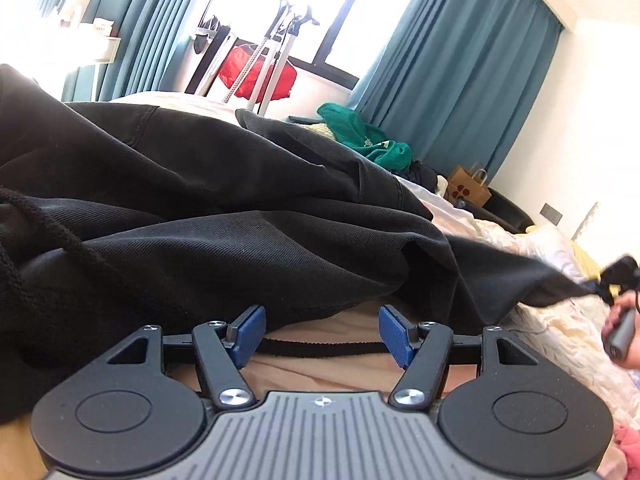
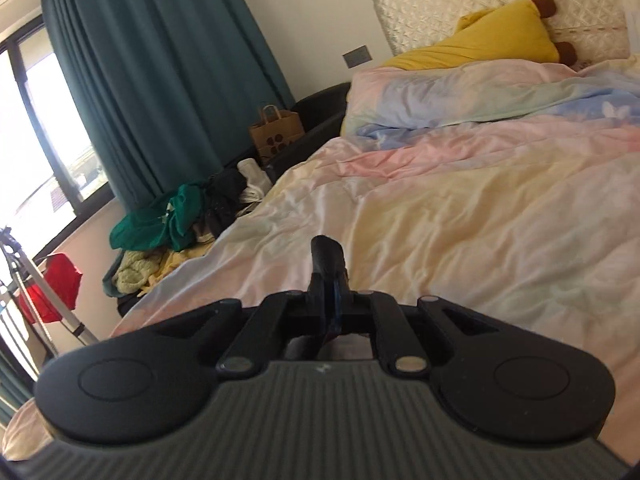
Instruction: Fold clothes
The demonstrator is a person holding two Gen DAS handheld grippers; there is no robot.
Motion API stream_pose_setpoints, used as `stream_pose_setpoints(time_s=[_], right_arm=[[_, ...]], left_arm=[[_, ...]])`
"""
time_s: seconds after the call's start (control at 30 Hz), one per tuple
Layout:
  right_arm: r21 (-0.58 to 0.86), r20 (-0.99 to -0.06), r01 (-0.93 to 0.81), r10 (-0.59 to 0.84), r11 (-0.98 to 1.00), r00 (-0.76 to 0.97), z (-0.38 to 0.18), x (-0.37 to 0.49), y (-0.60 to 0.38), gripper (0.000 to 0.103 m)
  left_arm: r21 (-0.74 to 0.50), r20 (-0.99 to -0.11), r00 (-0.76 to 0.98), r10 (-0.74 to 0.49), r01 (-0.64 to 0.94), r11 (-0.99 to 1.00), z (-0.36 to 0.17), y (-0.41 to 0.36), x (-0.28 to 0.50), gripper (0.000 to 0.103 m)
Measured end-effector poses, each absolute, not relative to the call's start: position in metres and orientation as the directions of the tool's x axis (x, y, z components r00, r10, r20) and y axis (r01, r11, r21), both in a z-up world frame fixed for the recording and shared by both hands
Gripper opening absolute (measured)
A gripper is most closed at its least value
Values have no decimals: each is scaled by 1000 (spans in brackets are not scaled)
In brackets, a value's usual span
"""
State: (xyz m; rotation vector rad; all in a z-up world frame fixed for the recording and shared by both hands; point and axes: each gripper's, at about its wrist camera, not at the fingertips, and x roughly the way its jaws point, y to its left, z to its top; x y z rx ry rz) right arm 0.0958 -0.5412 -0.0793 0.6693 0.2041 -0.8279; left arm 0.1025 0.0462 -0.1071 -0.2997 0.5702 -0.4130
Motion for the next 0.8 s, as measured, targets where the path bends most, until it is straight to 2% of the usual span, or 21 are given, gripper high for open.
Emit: stream_pose_setpoints(time_s=[0.07,0.23,0.37,0.4,0.47,0.53,0.57,0.6,0.67,0.8], right_arm=[[530,-479,759,-606,377,635,-106,57,-557,7],[618,-666,775,-433,134,607,-179,14,-551,11],[646,-629,744,-434,169,645,-162,5,-540,13],[649,-624,740,-435,174,650,-158,3,-535,16],[657,-619,734,-432,172,655,-151,-2,-525,31],[674,-625,723,-405,151,667,-150,-10,-513,59],[687,-626,713,-384,140,678,-150,-12,-507,64],[701,-623,701,-363,132,692,-151,-13,-502,68],[729,-625,676,-298,109,722,-157,-17,-490,68],[773,-627,634,-125,22,768,-177,-14,-479,69]], left_arm=[[-383,-462,770,-439,274,882,-106,50,97,65],[-386,-481,790,-381,200,901,-99,59,93,64],[-418,-492,795,-354,141,898,-89,75,85,65],[-429,-493,796,-351,128,894,-86,79,83,65],[-466,-496,794,-351,97,879,-79,88,81,67],[-508,-495,793,-355,68,859,-76,97,79,68],[-525,-496,792,-357,54,849,-75,101,79,70],[-537,-501,789,-357,40,842,-74,103,78,70],[-574,-520,767,-376,12,819,-75,111,76,79],[-676,-542,735,-408,-93,731,-86,136,62,79]])
